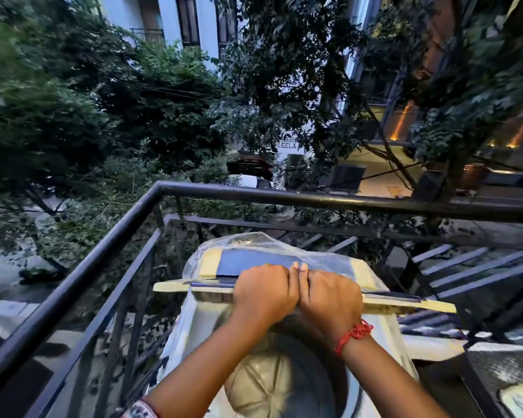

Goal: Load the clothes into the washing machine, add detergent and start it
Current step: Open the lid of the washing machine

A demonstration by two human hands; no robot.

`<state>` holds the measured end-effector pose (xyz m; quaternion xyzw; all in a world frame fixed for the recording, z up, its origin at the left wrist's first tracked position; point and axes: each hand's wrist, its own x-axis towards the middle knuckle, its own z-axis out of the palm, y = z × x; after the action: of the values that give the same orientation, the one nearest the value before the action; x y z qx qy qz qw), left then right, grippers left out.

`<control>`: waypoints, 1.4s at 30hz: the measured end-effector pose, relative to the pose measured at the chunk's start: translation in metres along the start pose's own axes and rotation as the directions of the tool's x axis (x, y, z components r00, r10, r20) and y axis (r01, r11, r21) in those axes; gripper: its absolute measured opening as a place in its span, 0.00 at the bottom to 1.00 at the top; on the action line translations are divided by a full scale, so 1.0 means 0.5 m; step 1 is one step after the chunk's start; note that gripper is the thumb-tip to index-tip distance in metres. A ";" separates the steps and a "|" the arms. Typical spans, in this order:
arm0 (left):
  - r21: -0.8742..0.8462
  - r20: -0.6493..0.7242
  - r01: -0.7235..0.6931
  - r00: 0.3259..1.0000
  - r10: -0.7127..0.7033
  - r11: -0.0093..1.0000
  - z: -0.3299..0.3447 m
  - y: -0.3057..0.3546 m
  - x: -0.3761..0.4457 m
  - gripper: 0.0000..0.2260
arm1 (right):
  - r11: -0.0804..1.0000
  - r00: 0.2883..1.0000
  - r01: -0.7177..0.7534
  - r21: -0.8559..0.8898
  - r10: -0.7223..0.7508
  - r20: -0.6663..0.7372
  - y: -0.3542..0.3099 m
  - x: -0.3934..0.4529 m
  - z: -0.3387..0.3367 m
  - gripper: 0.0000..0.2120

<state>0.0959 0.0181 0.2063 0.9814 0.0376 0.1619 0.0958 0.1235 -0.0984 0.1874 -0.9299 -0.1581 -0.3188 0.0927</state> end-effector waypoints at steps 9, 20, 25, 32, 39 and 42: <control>0.048 -0.151 -0.033 0.988 0.040 0.998 -0.020 -0.007 0.114 0.25 | 0.995 0.998 0.025 0.093 -0.029 0.046 0.008 0.124 0.004 0.24; -0.021 -0.144 -0.007 0.990 0.004 1.000 -0.022 -0.017 0.265 0.24 | 0.984 0.990 -0.040 0.171 0.015 0.142 0.026 0.263 0.043 0.27; -0.031 -0.136 -0.014 0.991 0.009 0.999 -0.010 -0.024 0.332 0.23 | 0.980 0.989 -0.025 0.199 -0.005 0.150 0.039 0.320 0.068 0.26; -0.038 -0.040 -0.005 0.999 0.004 0.999 0.009 -0.040 0.432 0.23 | 0.978 0.982 -0.039 0.203 -0.001 0.191 0.057 0.400 0.128 0.26; -0.060 0.047 0.022 0.999 -0.019 0.998 0.039 -0.057 0.502 0.23 | 0.976 0.963 -0.100 0.191 0.047 0.266 0.071 0.454 0.171 0.23; -0.072 0.077 0.043 0.996 -0.038 0.996 0.045 -0.060 0.518 0.24 | 0.973 0.963 -0.111 0.201 0.055 0.264 0.074 0.466 0.183 0.23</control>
<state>0.3464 0.0707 0.2600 0.9817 0.0478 0.1238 0.1363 0.3622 -0.0533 0.2585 -0.9537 -0.1628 -0.1726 0.1846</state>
